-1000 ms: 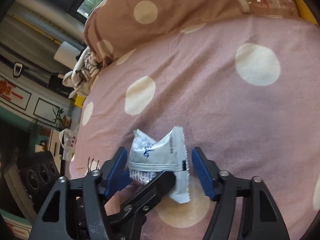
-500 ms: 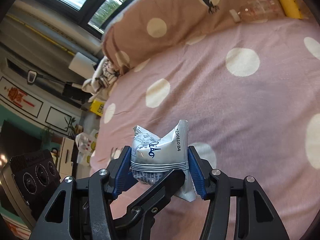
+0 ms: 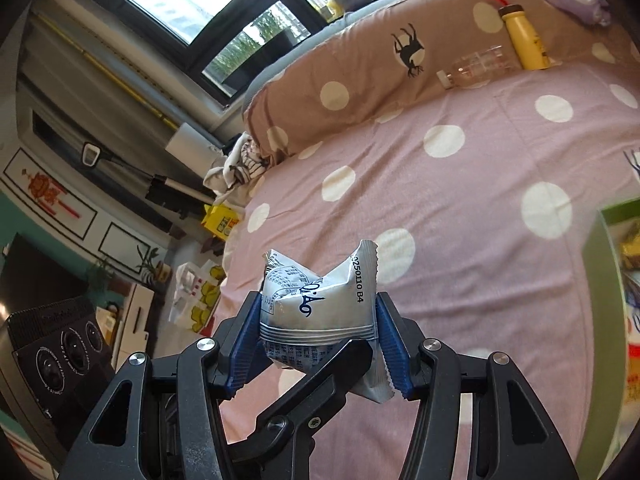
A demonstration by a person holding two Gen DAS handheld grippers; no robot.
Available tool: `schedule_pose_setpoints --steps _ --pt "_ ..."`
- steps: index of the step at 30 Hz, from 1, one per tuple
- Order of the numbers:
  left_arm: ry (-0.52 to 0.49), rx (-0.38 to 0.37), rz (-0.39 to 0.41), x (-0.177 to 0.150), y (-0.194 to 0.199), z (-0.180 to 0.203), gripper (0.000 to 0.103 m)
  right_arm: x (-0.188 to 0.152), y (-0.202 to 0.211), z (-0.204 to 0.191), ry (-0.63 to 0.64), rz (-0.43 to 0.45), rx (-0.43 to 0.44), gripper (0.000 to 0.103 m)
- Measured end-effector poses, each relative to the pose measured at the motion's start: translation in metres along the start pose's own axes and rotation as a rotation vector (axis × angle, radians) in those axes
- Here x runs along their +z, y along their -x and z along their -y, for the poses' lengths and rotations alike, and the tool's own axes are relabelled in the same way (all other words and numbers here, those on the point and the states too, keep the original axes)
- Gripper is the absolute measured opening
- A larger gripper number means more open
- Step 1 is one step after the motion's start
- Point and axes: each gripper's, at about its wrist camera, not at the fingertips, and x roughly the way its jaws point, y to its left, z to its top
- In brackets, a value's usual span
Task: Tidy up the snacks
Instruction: 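Carry the pastry over the green box and lower it inside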
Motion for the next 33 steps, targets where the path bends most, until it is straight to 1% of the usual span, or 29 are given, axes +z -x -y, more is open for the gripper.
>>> schedule_pose_setpoints --steps 8,16,24,33 --pt "-0.036 -0.023 0.003 -0.018 0.024 0.031 0.055 -0.026 0.039 -0.002 0.000 0.033 -0.017 0.058" --pt "-0.088 -0.052 -0.014 -0.029 0.030 0.061 0.055 -0.043 0.071 0.013 -0.037 0.073 -0.036 0.058" --pt "-0.147 -0.100 -0.042 -0.035 0.020 0.093 0.055 -0.052 0.101 0.037 -0.090 0.121 -0.069 0.058" --pt "-0.224 -0.185 -0.088 -0.038 -0.003 0.131 0.055 -0.058 0.130 0.074 -0.175 0.186 -0.134 0.058"
